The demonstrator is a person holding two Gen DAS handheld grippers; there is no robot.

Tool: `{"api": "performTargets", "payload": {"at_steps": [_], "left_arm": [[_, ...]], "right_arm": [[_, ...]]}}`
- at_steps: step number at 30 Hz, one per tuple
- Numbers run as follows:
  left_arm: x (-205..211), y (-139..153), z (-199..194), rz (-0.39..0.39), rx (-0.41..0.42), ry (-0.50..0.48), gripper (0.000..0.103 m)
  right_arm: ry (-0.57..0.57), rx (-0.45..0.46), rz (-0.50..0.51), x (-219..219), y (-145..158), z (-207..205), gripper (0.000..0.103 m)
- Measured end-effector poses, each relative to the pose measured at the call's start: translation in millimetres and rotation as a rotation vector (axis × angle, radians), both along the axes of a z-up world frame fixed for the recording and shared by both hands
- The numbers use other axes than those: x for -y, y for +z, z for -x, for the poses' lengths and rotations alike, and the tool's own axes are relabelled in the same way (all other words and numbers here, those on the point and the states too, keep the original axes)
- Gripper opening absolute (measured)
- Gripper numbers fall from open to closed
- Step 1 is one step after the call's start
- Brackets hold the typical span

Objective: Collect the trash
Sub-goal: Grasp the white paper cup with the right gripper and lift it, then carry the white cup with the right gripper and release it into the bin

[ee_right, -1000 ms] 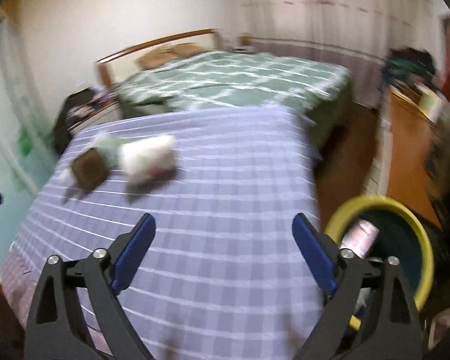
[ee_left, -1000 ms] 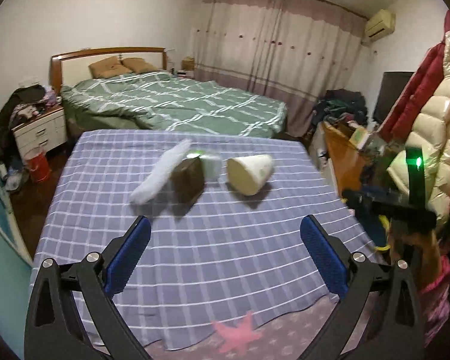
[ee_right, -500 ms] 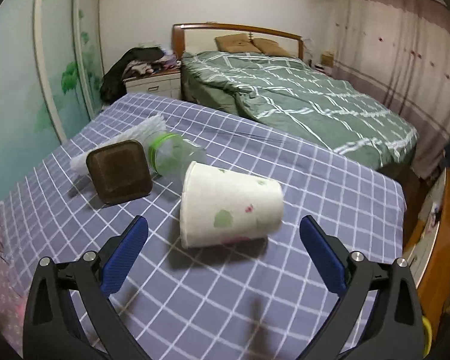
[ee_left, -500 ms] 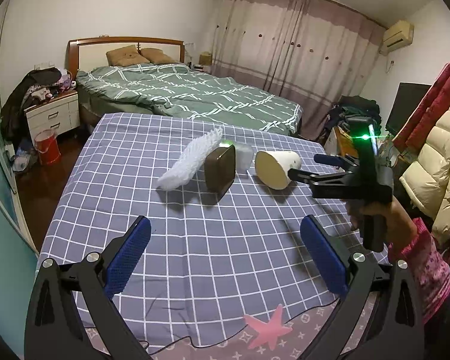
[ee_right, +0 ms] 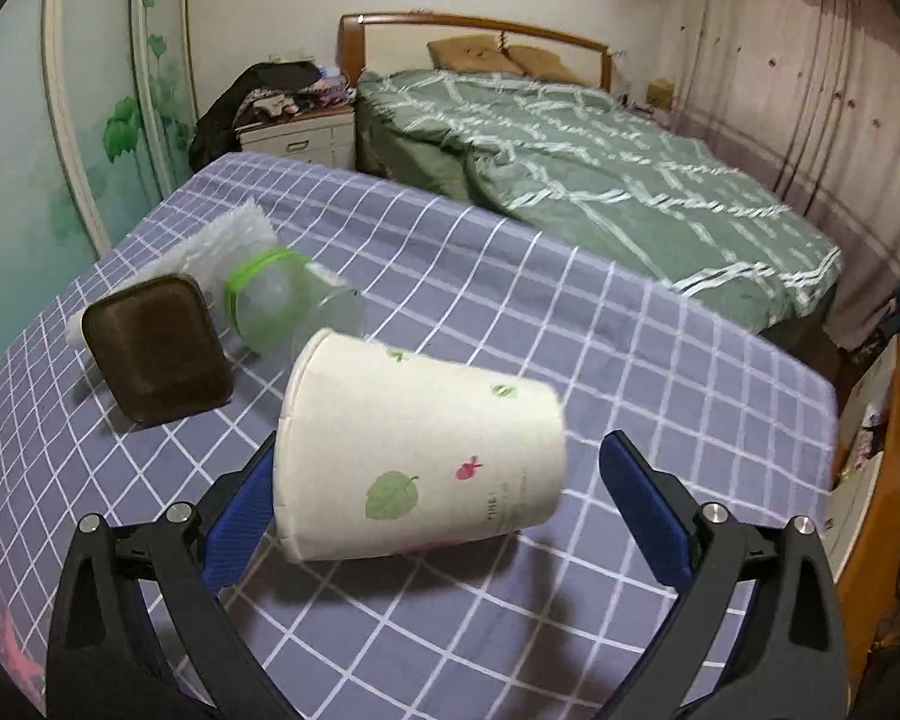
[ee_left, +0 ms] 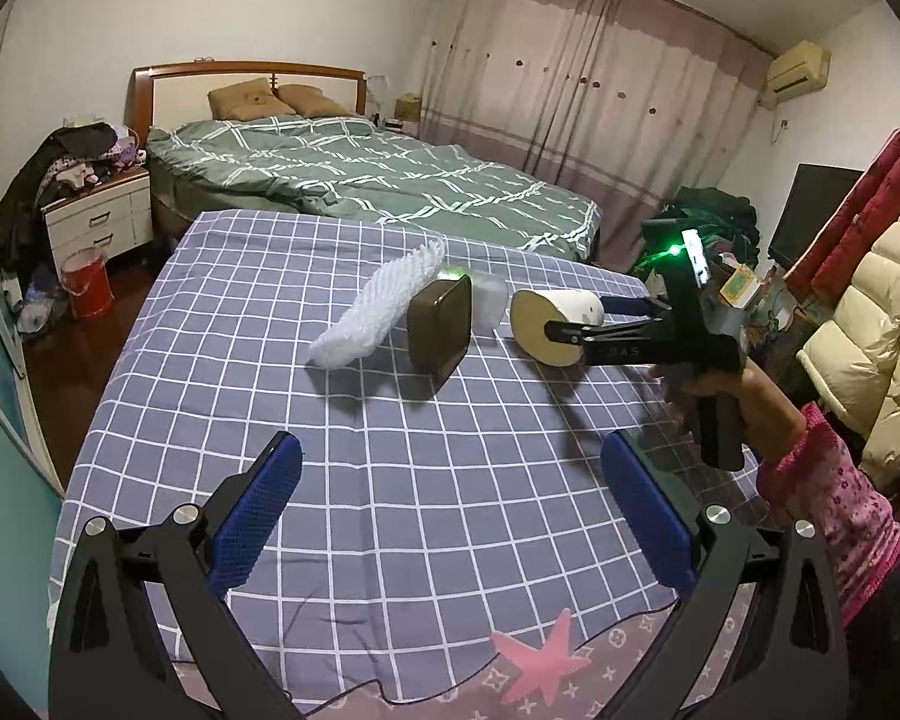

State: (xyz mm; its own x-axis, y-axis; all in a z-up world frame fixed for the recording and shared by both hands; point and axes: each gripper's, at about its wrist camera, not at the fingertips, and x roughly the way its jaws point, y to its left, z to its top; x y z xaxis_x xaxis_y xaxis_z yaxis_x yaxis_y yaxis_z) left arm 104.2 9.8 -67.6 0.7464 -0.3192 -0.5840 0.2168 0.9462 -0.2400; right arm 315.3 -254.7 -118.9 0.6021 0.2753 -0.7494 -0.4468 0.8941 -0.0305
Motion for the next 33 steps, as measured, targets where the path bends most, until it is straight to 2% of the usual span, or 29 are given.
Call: {"api": "performTargets", "payload": {"at_steps": [1, 3, 4, 10, 16, 21, 24, 30, 33], "left_arm": [[0.6, -0.9, -0.6, 0.002, -0.001, -0.001, 0.098], [2.2, -1.6, -1.9, 0.005, -0.004, -0.004, 0.098], [2.7, -1.6, -1.6, 0.005, -0.005, -0.005, 0.098], [6.3, -2.4, -0.9, 0.004, -0.004, -0.017, 0.098], [15.3, -2.6, 0.0, -0.004, 0.002, -0.040, 0.098], [22.4, -1.2, 1.1, -0.016, 0.008, -0.055, 0.098], [26.6, 1.1, 2.2, -0.024, 0.014, -0.060, 0.098], [36.3, 3.8, 2.4, -0.033, 0.017, -0.076, 0.098], [41.6, 5.2, 2.2, -0.037, 0.018, -0.083, 0.098]], "right_arm": [[-0.002, -0.018, -0.008, 0.2, -2.7, -1.3, 0.096], [-0.005, -0.042, -0.034, 1.6, -6.0, -1.6, 0.082], [-0.012, -0.052, -0.043, 2.7, -6.5, -1.9, 0.080], [-0.045, -0.020, -0.099, 16.0, 11.9, 25.4, 0.079], [-0.112, 0.007, -0.124, 48.0, 32.4, 77.5, 0.080], [-0.261, 0.041, -0.124, 100.1, 32.8, 123.9, 0.080], [-0.404, 0.057, -0.126, 145.5, 29.6, 147.8, 0.080], [-0.696, 0.047, -0.102, 238.8, 13.0, 179.9, 0.080], [-0.769, 0.035, -0.091, 265.1, 4.2, 186.7, 0.080]]}}
